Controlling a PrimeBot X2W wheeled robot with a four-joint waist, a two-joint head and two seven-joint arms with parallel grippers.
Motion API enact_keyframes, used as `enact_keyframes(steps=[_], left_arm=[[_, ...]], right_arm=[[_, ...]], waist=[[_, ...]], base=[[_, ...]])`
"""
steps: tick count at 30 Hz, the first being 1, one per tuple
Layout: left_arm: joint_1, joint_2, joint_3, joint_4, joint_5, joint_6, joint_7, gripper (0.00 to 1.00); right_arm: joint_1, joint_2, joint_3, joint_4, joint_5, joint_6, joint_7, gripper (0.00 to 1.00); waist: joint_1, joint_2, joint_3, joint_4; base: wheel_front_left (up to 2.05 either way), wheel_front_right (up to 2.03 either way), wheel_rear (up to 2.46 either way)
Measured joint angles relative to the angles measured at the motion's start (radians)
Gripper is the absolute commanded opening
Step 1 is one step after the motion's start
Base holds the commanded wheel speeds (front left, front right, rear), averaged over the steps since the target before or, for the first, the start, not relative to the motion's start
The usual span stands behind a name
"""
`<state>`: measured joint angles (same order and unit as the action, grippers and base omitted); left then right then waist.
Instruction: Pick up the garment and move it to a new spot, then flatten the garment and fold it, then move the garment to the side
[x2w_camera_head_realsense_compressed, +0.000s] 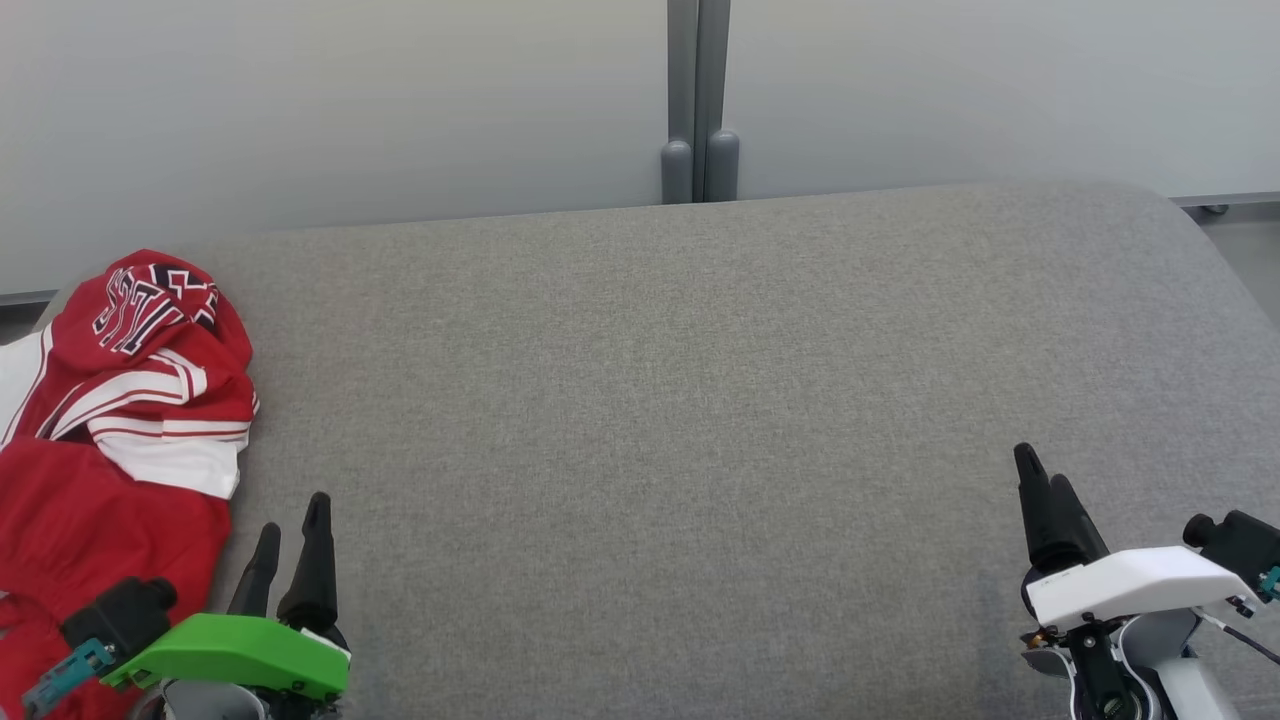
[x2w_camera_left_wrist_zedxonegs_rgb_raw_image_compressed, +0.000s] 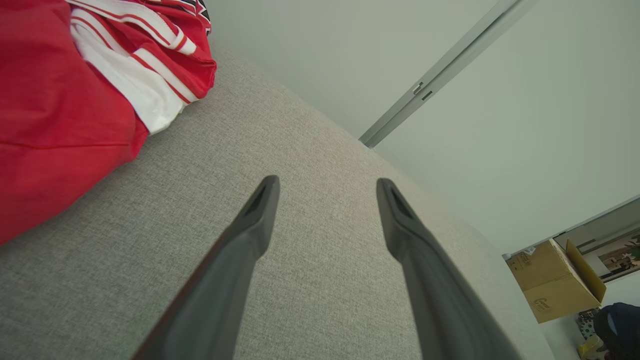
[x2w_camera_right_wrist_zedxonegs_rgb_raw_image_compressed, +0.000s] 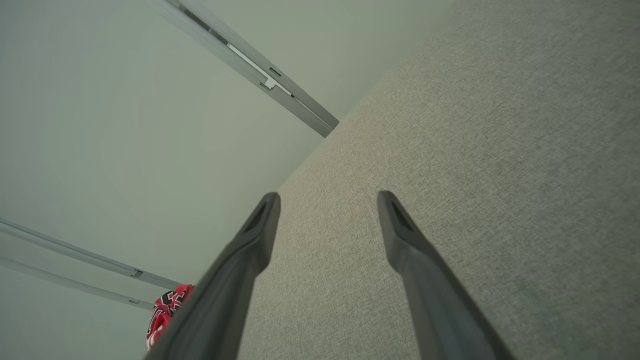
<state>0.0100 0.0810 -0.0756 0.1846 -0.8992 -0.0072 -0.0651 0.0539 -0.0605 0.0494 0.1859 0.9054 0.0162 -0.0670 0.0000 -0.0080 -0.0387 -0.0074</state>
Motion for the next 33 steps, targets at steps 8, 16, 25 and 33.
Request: enact_keyframes(steps=[8, 16, 25, 33], left_arm=[[0.032, 0.0, -0.021, -0.001, 0.125, 0.021, -0.033, 1.0], [0.05, -0.001, -0.024, -0.005, 0.228, 0.043, -0.06, 1.0], [0.06, -0.001, -0.032, -0.013, 0.329, 0.054, -0.086, 1.0], [0.073, -0.002, -0.034, -0.036, 0.43, 0.074, -0.111, 1.0]], right_arm=[[0.022, -0.001, 0.034, -0.012, -0.125, -0.017, -0.028, 1.0], [0.026, -0.003, 0.061, -0.035, -0.235, -0.027, -0.056, 1.0], [0.038, -0.006, 0.089, -0.056, -0.341, -0.036, -0.083, 1.0], [0.044, -0.011, 0.11, -0.077, -0.446, -0.046, -0.109, 1.0]], waist=[[0.0, 0.0, -0.011, -0.004], [0.0, 0.0, -0.019, -0.007], [0.0, 0.0, -0.028, -0.01], [0.0, 0.0, -0.034, -0.011]], base=[[0.0, 0.0, 0.0], [0.0, 0.0, 0.0], [0.0, 0.0, 0.0], [0.0, 0.0, 0.0]])
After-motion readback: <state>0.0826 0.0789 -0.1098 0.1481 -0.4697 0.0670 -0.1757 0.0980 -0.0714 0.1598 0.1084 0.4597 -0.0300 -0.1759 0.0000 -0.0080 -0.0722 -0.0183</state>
